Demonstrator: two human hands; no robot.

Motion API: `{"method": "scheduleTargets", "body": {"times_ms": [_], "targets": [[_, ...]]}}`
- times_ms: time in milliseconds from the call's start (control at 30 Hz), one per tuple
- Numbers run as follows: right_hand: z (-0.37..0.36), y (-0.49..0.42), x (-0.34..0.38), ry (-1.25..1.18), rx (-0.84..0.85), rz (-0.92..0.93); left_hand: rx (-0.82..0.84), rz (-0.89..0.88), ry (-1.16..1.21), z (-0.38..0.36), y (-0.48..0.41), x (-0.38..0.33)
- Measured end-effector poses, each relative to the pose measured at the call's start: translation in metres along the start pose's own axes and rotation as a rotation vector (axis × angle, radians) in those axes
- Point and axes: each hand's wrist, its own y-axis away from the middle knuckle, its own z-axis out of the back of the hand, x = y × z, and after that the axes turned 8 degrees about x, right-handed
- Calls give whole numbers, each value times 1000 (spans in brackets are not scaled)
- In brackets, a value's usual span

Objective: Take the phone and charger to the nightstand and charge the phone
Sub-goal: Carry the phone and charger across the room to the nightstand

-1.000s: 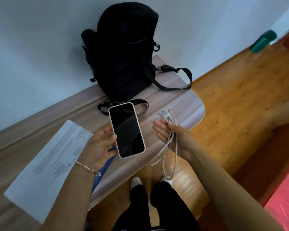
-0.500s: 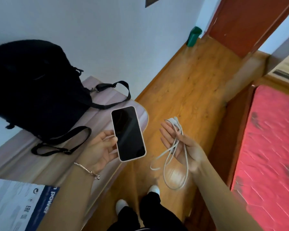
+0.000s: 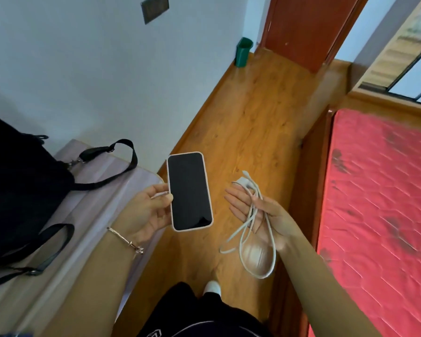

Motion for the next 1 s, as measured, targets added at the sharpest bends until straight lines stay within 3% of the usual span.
{"method": "scheduleTargets", "body": {"times_ms": [533, 1000], "targets": [[105, 19, 89, -91, -125, 246, 200, 203, -276, -114, -158, -38], [170, -29, 263, -65, -286, 379, 329, 293, -274, -244, -349, -95]]}}
